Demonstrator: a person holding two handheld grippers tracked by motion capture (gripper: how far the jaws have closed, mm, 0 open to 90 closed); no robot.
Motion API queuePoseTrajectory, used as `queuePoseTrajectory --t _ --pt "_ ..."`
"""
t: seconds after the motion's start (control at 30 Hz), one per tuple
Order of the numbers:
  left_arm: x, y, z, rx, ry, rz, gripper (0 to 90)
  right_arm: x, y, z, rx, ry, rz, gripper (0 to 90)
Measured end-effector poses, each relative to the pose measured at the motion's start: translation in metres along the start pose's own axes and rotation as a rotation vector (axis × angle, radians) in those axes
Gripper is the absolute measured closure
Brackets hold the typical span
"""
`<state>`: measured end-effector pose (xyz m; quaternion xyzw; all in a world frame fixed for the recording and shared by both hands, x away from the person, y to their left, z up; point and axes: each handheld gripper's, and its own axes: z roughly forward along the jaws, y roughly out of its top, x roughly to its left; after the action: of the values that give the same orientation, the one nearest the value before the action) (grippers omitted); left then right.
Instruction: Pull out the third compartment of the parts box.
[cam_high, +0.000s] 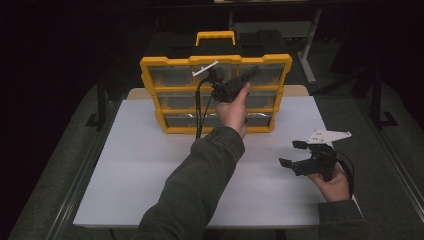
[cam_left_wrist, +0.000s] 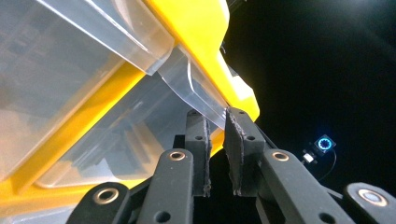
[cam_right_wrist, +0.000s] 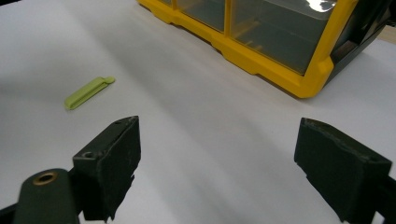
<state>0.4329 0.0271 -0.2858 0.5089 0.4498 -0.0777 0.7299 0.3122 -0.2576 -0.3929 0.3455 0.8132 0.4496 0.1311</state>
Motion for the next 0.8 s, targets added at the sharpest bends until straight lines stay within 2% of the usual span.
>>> queuePoseTrajectory --t 0.23,0.43,0.8 --pt "-0.001 -0.001 -0.003 0.002 -0.004 -0.010 78.9 0.000 0.000 0.001 0.001 -0.004 -0.005 13.6" --pt "-0.004 -0.004 -0.010 0.009 -0.021 0.005 79.3 0.001 0.000 0.001 -0.001 -0.005 -0.008 13.6" --pt "-0.012 -0.009 -0.020 0.031 -0.037 0.004 79.2 0.001 0.001 0.003 0.003 -0.004 -0.009 13.6"
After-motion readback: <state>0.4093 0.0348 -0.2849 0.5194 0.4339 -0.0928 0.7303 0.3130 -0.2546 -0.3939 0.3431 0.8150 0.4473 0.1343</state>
